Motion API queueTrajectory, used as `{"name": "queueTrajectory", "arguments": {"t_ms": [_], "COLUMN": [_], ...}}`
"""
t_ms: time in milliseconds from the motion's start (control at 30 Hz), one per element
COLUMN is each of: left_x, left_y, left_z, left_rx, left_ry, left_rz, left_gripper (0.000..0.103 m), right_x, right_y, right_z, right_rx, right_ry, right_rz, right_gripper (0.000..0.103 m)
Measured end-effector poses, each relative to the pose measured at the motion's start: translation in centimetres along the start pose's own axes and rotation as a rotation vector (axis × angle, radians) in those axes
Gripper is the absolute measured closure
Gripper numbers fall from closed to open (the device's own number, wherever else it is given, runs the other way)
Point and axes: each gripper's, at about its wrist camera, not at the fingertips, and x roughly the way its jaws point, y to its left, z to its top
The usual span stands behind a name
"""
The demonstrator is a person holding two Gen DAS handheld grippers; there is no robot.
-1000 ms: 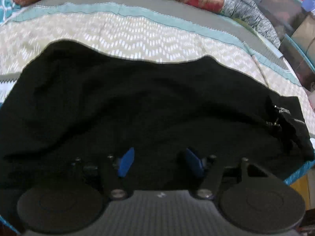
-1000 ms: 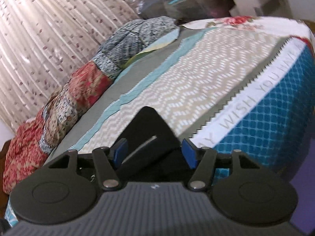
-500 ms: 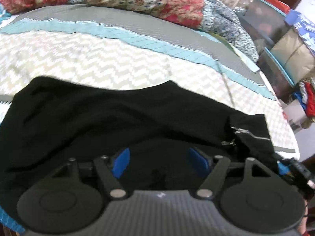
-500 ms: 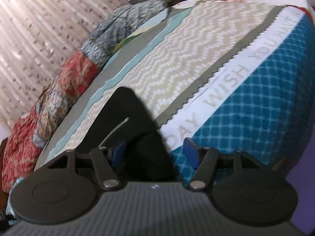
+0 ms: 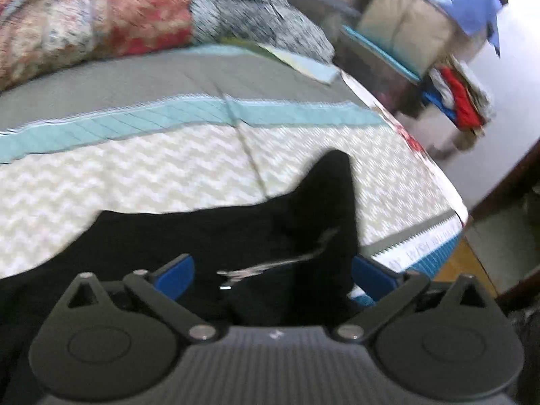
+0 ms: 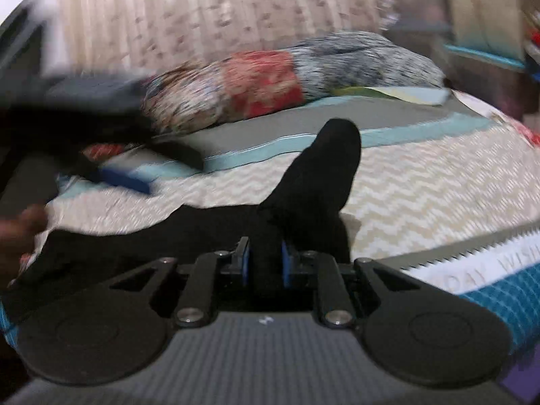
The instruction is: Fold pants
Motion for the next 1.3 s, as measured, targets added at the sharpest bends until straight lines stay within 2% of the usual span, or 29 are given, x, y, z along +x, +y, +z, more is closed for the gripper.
{"name": "queueTrajectory", "arguments": {"t_ms": [67, 133, 200, 233, 267, 300, 367, 467, 533, 567, 600, 633, 733, 800, 833, 867, 900, 1000, 1067, 1100, 1200, 1300], "left_x": [1.7, 3.0, 3.9, 4.2, 4.4, 4.5, 4.2, 3.4, 2.7, 2.2, 1.5, 0.4, -3.0, -5.9, -7.5, -9.3, -11.2, -16.4, -19.3, -20.4, -22.2, -21.6], "left_y": [-0.2, 0.0, 0.3, 0.5, 0.9, 1.1, 1.7, 2.3, 2.0, 1.8, 1.6, 1.8, 3.3, 5.6, 7.0, 8.6, 10.3, 15.6, 19.1, 20.8, 25.8, 28.7], "left_z": [0.2, 0.1, -0.2, -0.4, -0.6, -0.7, -0.9, -1.1, -1.0, -1.0, -1.0, -1.2, -2.4, -4.2, -5.4, -6.8, -8.3, -13.3, -16.8, -18.4, -23.1, -25.7], "left_rx": [-0.025, -0.06, -0.082, -0.096, -0.112, -0.122, -0.143, -0.153, -0.114, -0.092, -0.074, -0.061, -0.041, -0.064, -0.082, -0.108, -0.141, -0.283, -0.421, -0.502, -0.763, -0.89], "left_ry": [0.031, 0.049, 0.077, 0.08, 0.083, 0.088, 0.08, 0.051, 0.027, 0.02, 0.001, -0.036, -0.111, -0.158, -0.181, -0.206, -0.232, -0.288, -0.312, -0.323, -0.343, -0.354], "left_rz": [-0.025, -0.021, -0.017, -0.028, -0.043, -0.057, -0.067, -0.078, -0.065, -0.039, -0.006, 0.007, 0.016, 0.018, 0.031, 0.049, 0.072, 0.19, 0.282, 0.31, 0.323, 0.267], "left_gripper": [0.001, 0.016, 0.048, 0.056, 0.073, 0.083, 0.083, 0.083, 0.074, 0.05, 0.029, 0.024, 0.025, 0.024, 0.023, 0.019, 0.013, 0.008, 0.002, 0.0, 0.0, 0.0], "right_x": [0.0, -0.1, -0.4, -0.5, -0.4, -0.3, 0.1, 0.1, 0.3, 0.3, 0.3, 0.2, 0.5, 0.9, 1.0, 0.6, -0.2, -2.3, -1.9, -1.5, 1.9, 6.2], "right_y": [0.8, 1.7, 1.7, 1.4, 1.1, 0.7, 0.2, 1.1, 1.6, 1.8, 1.9, 1.5, -1.8, -4.8, -6.2, -7.2, -8.2, -8.3, -6.2, -4.5, 1.4, 8.7], "right_z": [-0.2, -0.2, -0.1, 0.0, 0.0, 0.2, 0.3, 0.5, 0.8, 0.8, 1.1, 1.4, 2.2, 2.5, 2.7, 2.8, 3.0, 3.8, 4.7, 5.1, 6.1, 6.0], "right_rx": [-0.024, -0.05, -0.062, -0.056, -0.043, -0.024, 0.003, -0.021, -0.055, -0.083, -0.119, -0.137, -0.092, -0.028, 0.003, 0.041, 0.097, 0.206, 0.18, 0.154, 0.108, 0.044], "right_ry": [0.012, 0.01, 0.002, 0.003, 0.008, 0.017, 0.032, 0.026, 0.009, -0.008, -0.031, -0.051, -0.077, -0.039, -0.024, -0.031, -0.061, -0.155, -0.167, -0.154, -0.052, 0.111], "right_rz": [0.025, 0.028, 0.021, 0.017, 0.014, 0.015, 0.03, 0.035, 0.023, -0.003, -0.058, -0.112, -0.297, -0.434, -0.502, -0.553, -0.579, -0.515, -0.424, -0.351, -0.077, 0.197], "right_gripper": [0.084, 0.084, 0.084, 0.085, 0.085, 0.085, 0.085, 0.085, 0.085, 0.085, 0.085, 0.085, 0.082, 0.077, 0.071, 0.061, 0.057, 0.055, 0.055, 0.055, 0.055, 0.057]}}
